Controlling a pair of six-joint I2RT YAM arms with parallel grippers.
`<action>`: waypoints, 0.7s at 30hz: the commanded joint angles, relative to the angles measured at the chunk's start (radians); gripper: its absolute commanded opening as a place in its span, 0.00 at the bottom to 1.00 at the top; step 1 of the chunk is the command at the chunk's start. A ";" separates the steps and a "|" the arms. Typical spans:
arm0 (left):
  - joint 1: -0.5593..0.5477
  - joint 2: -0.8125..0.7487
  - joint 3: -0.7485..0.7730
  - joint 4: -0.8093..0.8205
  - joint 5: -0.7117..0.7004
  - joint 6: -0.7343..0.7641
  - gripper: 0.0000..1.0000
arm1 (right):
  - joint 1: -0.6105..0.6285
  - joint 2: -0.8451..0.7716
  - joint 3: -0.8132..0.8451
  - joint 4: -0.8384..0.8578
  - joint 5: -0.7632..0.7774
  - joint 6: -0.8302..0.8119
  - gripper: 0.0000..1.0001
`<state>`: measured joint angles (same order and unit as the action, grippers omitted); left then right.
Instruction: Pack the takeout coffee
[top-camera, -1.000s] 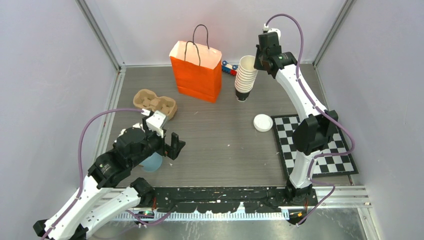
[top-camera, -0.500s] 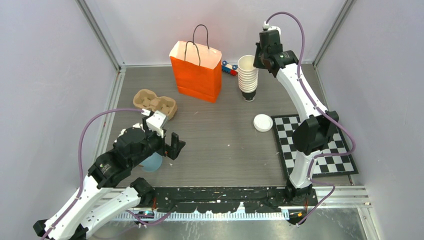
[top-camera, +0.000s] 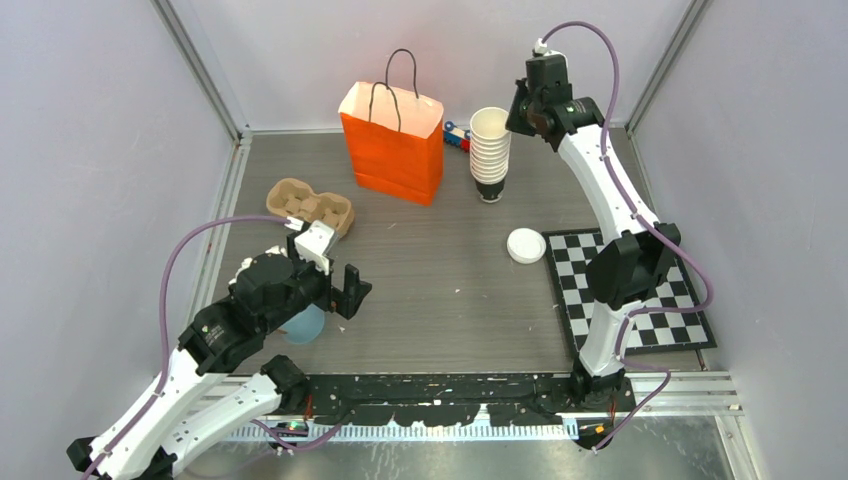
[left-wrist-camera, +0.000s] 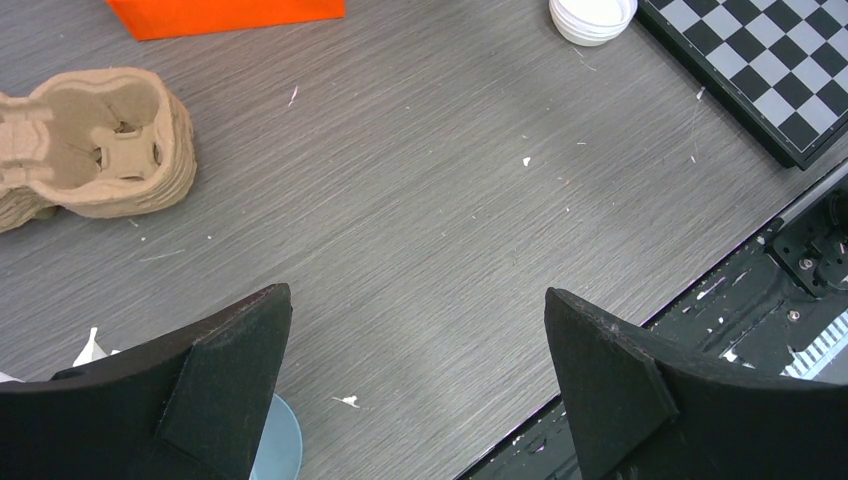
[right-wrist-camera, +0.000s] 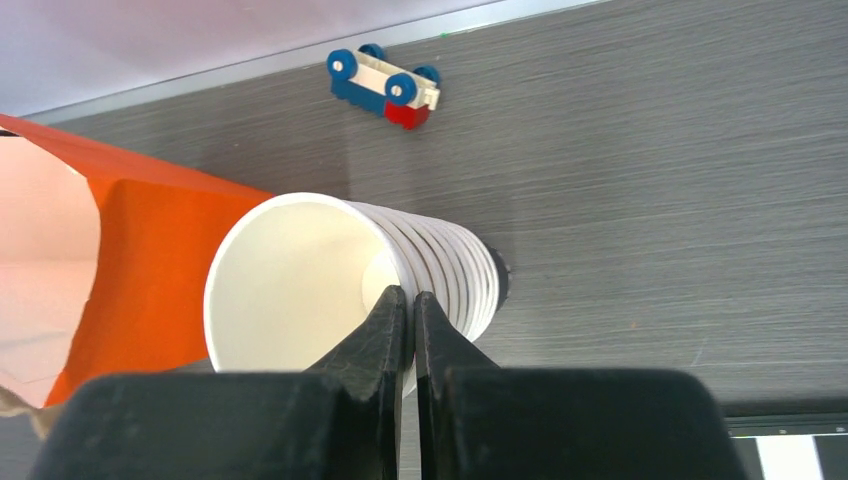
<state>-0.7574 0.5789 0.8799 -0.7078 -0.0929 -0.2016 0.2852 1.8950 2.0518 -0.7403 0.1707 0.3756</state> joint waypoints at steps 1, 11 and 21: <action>-0.003 0.003 0.001 0.031 -0.002 0.004 1.00 | -0.046 -0.051 0.024 0.050 -0.108 0.100 0.00; -0.003 0.005 0.000 0.031 -0.001 0.002 1.00 | -0.061 -0.050 0.005 0.006 -0.066 0.039 0.21; -0.002 0.008 -0.001 0.030 -0.001 0.002 1.00 | -0.061 0.001 0.105 -0.089 0.001 -0.033 0.26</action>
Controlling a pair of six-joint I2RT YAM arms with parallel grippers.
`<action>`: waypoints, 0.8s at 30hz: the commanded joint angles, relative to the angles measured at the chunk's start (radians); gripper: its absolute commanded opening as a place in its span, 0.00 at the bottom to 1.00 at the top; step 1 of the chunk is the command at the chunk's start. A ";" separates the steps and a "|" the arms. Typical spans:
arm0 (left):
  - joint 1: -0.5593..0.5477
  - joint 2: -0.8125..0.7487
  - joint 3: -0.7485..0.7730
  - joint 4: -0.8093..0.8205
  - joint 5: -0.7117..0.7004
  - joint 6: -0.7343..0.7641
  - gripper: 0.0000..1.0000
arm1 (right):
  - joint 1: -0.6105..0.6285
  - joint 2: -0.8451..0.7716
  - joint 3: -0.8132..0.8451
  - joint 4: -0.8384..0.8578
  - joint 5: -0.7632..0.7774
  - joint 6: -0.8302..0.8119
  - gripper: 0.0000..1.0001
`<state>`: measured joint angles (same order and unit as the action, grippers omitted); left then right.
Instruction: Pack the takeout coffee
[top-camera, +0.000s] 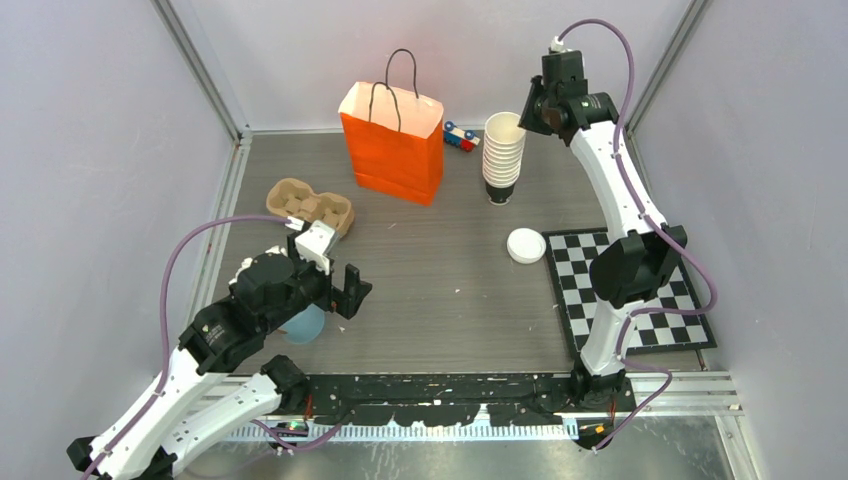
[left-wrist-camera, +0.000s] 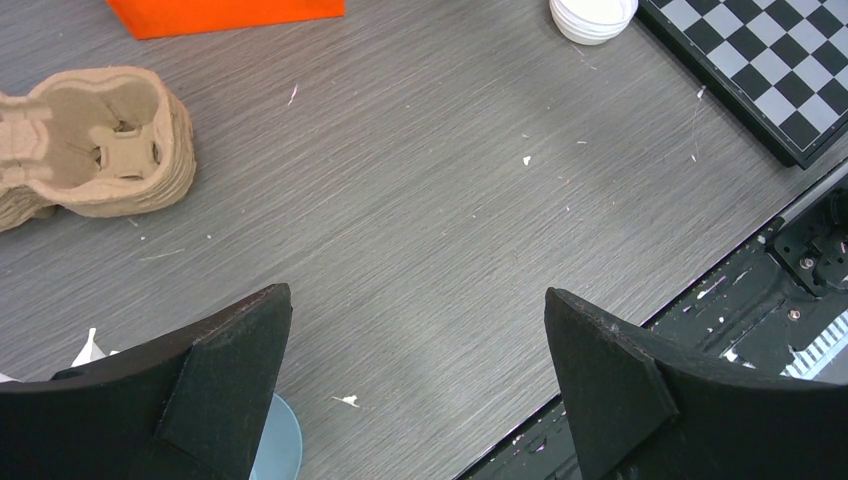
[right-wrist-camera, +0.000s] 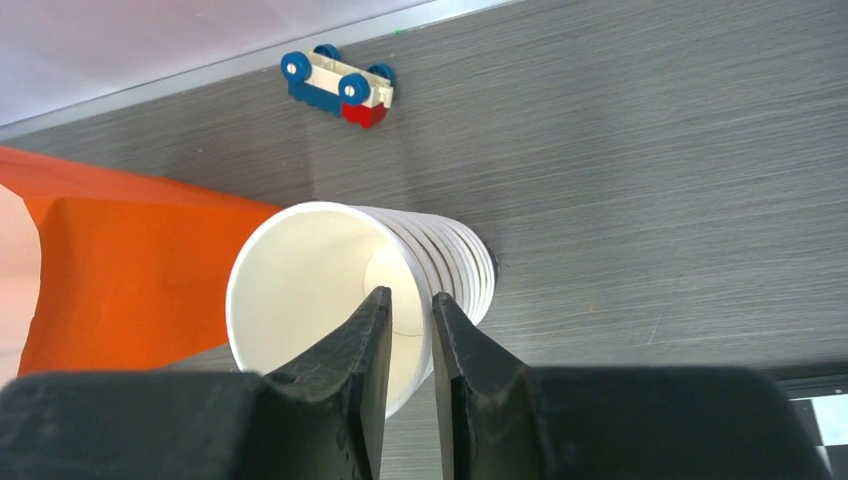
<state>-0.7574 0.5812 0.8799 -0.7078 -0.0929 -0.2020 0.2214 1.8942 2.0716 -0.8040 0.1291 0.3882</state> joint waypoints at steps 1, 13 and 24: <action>-0.002 0.007 -0.001 0.031 -0.001 0.003 1.00 | 0.004 0.006 0.094 -0.033 0.048 -0.054 0.26; -0.002 0.012 -0.001 0.031 -0.004 0.006 1.00 | 0.004 0.081 0.226 -0.154 0.116 -0.156 0.38; -0.002 0.019 -0.001 0.031 -0.002 0.007 1.00 | 0.005 0.111 0.246 -0.167 0.098 -0.174 0.38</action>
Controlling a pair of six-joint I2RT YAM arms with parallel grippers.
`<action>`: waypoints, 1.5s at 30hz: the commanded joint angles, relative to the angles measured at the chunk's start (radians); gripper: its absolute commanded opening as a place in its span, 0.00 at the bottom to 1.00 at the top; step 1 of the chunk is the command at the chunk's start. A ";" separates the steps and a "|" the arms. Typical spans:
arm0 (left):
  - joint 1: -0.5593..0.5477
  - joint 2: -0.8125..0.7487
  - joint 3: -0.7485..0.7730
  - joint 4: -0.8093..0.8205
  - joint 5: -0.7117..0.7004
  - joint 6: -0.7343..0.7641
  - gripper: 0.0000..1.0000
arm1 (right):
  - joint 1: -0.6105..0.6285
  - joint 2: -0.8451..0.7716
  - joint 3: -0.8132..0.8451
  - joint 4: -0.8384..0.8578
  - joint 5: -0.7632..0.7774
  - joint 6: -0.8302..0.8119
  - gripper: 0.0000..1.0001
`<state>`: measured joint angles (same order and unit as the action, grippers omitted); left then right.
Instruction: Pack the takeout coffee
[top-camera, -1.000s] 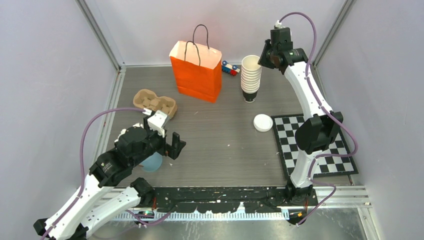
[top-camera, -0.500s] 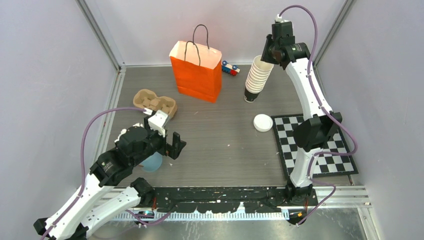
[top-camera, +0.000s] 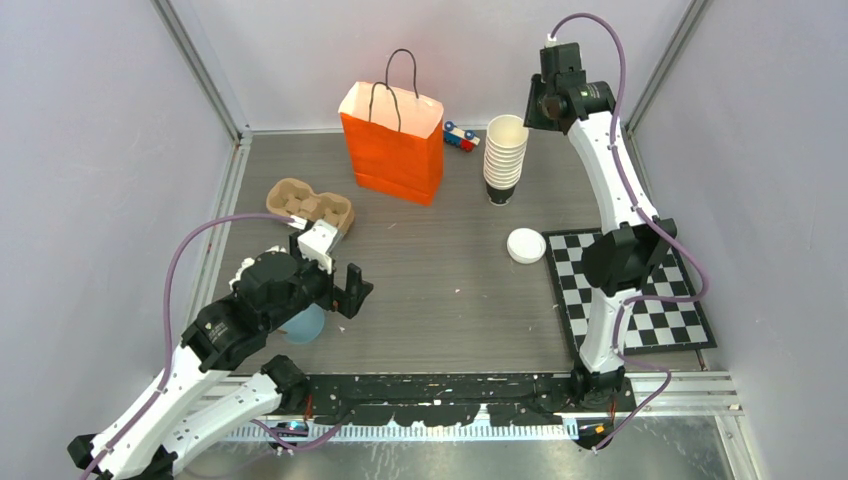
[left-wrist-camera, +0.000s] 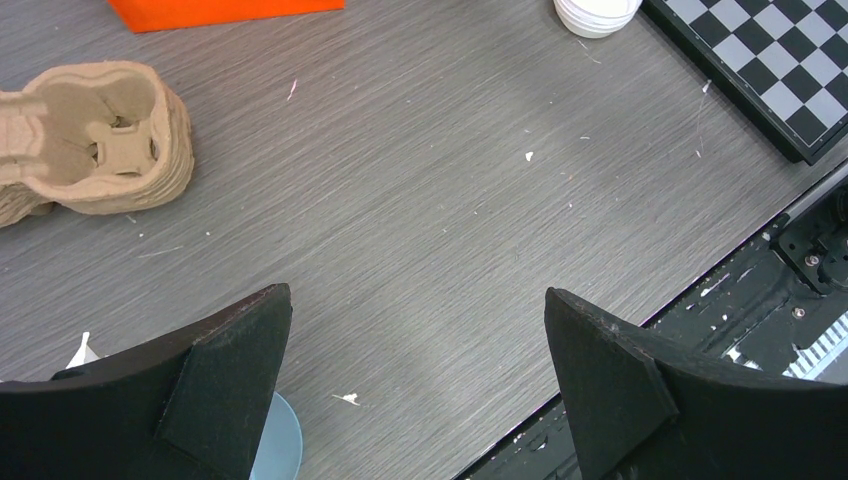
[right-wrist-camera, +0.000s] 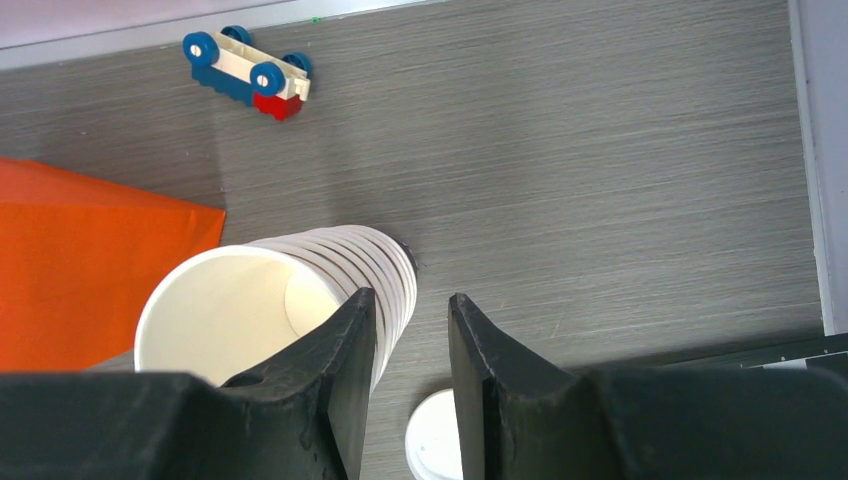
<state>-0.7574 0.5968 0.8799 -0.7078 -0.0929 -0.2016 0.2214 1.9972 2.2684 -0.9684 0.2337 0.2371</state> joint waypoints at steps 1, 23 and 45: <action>-0.002 0.003 -0.001 0.030 -0.003 0.007 1.00 | 0.004 0.010 0.051 -0.003 -0.009 -0.023 0.38; -0.002 0.006 -0.001 0.029 0.002 0.007 1.00 | 0.022 -0.056 0.063 -0.002 -0.157 -0.070 0.38; -0.002 0.014 -0.002 0.027 -0.001 0.005 1.00 | 0.128 0.014 0.092 -0.059 -0.120 -0.189 0.38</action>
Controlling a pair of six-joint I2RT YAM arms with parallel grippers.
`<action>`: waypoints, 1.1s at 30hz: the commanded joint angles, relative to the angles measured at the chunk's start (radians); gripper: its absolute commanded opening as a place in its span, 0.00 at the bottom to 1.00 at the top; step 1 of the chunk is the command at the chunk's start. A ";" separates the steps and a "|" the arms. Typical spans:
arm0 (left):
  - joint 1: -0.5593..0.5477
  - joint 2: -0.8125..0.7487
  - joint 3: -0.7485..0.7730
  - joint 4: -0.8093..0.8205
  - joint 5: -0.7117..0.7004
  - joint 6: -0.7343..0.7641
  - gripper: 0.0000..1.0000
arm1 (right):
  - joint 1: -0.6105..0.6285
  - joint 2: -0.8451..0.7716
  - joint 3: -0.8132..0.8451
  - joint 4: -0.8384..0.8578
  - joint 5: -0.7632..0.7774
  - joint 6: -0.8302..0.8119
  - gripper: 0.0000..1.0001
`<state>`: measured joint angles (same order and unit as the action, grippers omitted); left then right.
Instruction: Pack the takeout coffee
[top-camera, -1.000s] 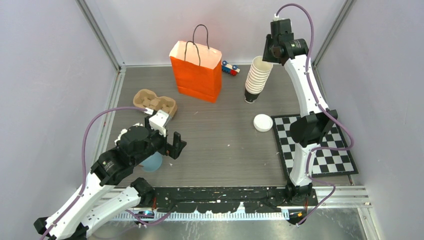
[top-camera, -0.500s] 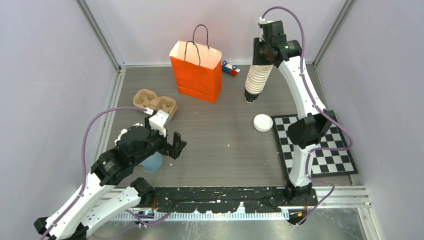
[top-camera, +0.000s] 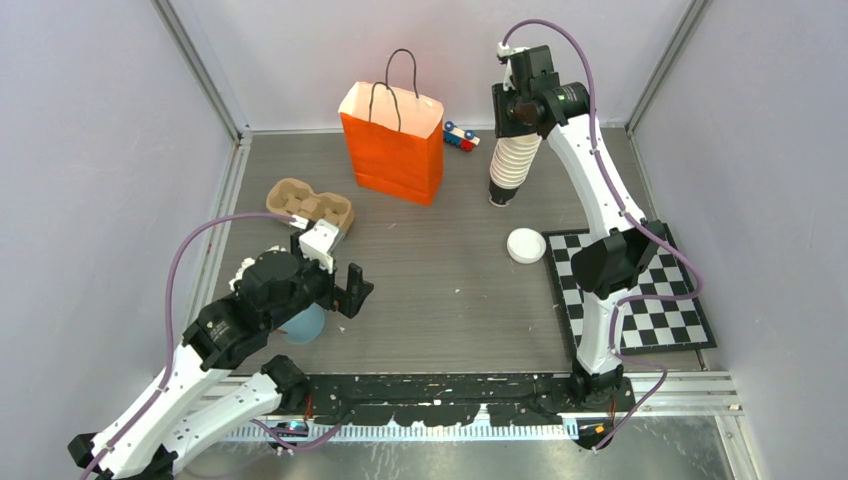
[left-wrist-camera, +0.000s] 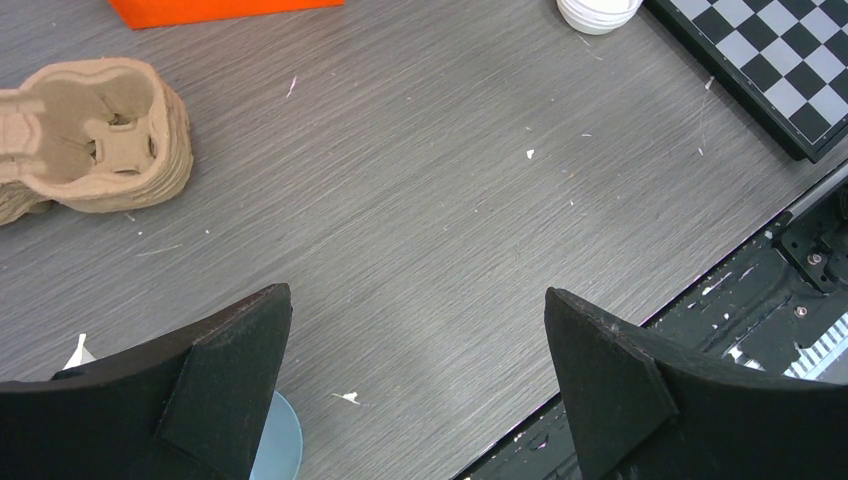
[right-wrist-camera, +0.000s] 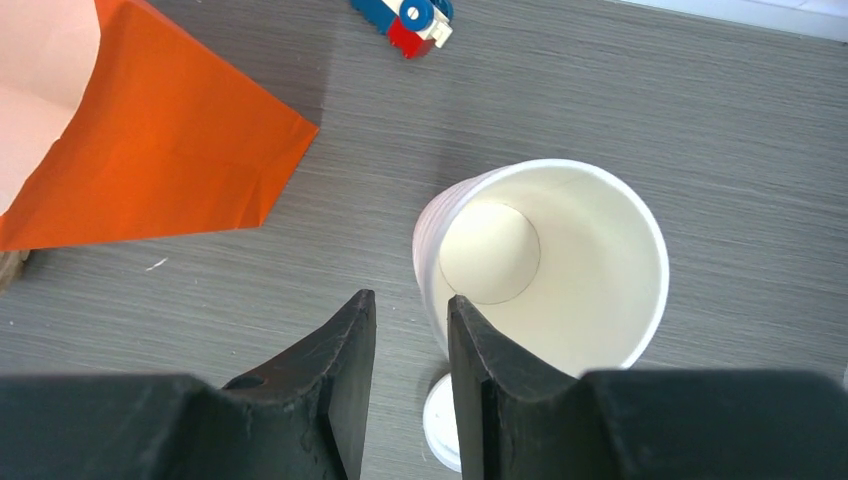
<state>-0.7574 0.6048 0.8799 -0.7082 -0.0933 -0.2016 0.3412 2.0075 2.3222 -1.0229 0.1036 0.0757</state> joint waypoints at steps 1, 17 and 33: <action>-0.002 0.006 -0.002 0.027 0.000 0.006 1.00 | 0.008 0.006 0.040 -0.005 0.016 -0.028 0.37; -0.002 0.006 -0.002 0.027 0.000 0.007 1.00 | 0.009 0.016 0.054 -0.003 0.036 -0.021 0.30; -0.002 0.009 -0.003 0.027 0.003 0.007 1.00 | 0.019 0.011 0.061 -0.009 0.029 -0.024 0.33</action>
<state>-0.7574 0.6106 0.8799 -0.7086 -0.0929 -0.2016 0.3481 2.0228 2.3470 -1.0332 0.1295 0.0586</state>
